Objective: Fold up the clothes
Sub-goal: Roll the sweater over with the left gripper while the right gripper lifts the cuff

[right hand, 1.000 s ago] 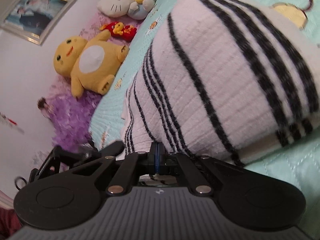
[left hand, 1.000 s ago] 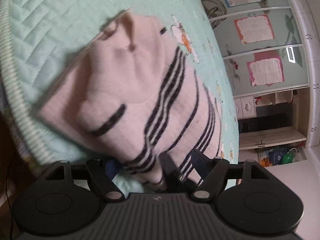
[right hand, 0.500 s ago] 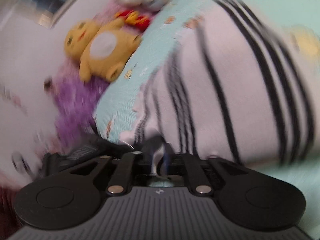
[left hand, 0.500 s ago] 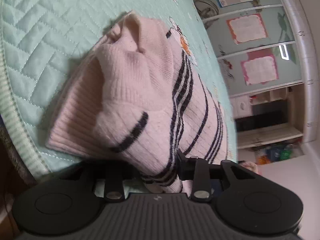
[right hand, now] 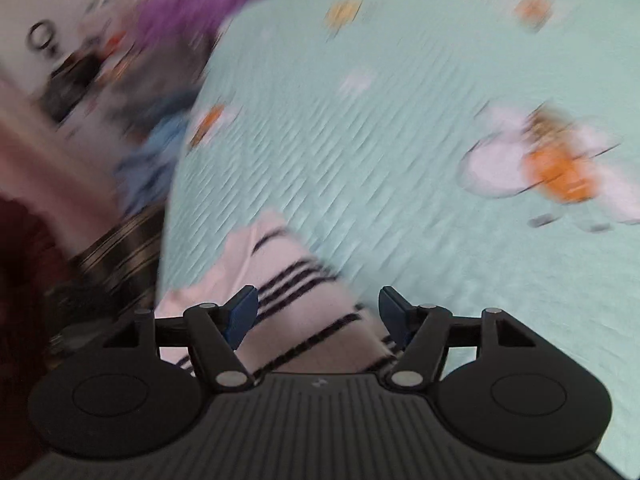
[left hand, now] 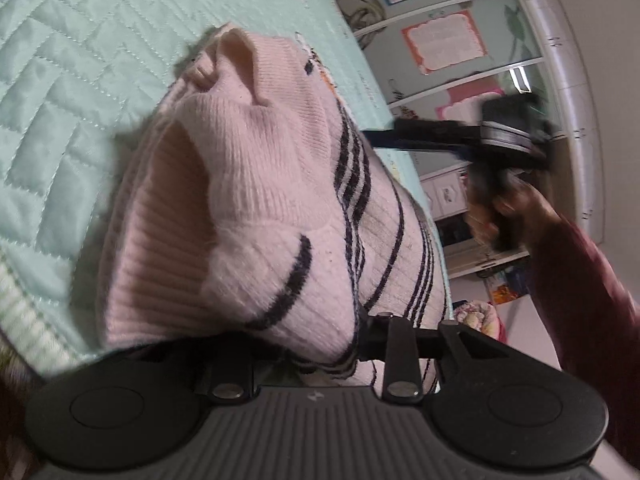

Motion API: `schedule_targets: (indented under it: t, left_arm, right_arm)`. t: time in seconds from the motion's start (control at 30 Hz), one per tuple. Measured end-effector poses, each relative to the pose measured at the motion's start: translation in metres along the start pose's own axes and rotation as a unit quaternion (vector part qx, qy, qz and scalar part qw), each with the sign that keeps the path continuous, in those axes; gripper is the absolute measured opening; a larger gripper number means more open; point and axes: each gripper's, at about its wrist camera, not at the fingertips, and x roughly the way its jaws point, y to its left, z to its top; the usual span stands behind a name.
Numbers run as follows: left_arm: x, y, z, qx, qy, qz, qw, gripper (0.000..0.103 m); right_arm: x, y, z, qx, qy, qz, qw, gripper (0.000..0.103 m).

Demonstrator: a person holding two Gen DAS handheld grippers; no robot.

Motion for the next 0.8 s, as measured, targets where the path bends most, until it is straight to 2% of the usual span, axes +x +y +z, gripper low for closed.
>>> schedule_targets:
  t: [0.07, 0.13, 0.2, 0.3, 0.4, 0.47, 0.53, 0.6, 0.73, 0.8]
  left_arm:
    - [0.001, 0.004, -0.001, 0.006, -0.003, -0.013, 0.9999, 0.033]
    - [0.004, 0.005, -0.001, 0.013, -0.005, -0.024, 0.9996, 0.032]
    - [0.006, 0.007, -0.002, 0.021, -0.008, -0.037, 0.9991, 0.032]
    - [0.007, 0.008, -0.004, 0.028, -0.010, -0.049, 0.9984, 0.031]
    - [0.010, 0.006, -0.003, 0.034, -0.011, -0.057, 0.9977, 0.032]
    - [0.011, 0.005, -0.003, 0.038, -0.012, -0.060, 0.9974, 0.032]
    - [0.012, 0.000, -0.003, 0.040, -0.012, -0.059, 0.9974, 0.032]
    - [0.014, -0.004, 0.000, 0.039, -0.010, -0.058, 0.9975, 0.032]
    - [0.011, -0.014, 0.012, 0.061, 0.011, -0.050, 0.9968, 0.031]
    - [0.008, -0.021, 0.022, 0.081, 0.021, -0.051, 0.9952, 0.030]
  right_arm:
    - [0.020, -0.015, 0.007, 0.004, 0.050, 0.049, 0.998, 0.069]
    - [0.039, -0.031, 0.015, 0.009, 0.100, 0.097, 0.990, 0.072]
    - [0.059, -0.046, 0.022, 0.013, 0.149, 0.145, 0.978, 0.081]
    - [0.088, -0.070, 0.034, 0.019, 0.222, 0.216, 0.951, 0.081]
    - [0.114, -0.065, 0.037, 0.014, 0.248, 0.284, 0.926, 0.081]
    - [0.122, -0.061, 0.036, 0.019, 0.243, 0.303, 0.921, 0.077]
    - [0.129, -0.057, 0.036, 0.025, 0.235, 0.320, 0.917, 0.066]
    - [0.126, -0.053, 0.030, 0.036, 0.212, 0.297, 0.930, 0.048]
    - [0.090, -0.022, 0.007, 0.028, 0.135, 0.222, 0.965, 0.042]
    - [0.064, -0.005, -0.008, 0.033, 0.073, 0.178, 0.981, 0.037]
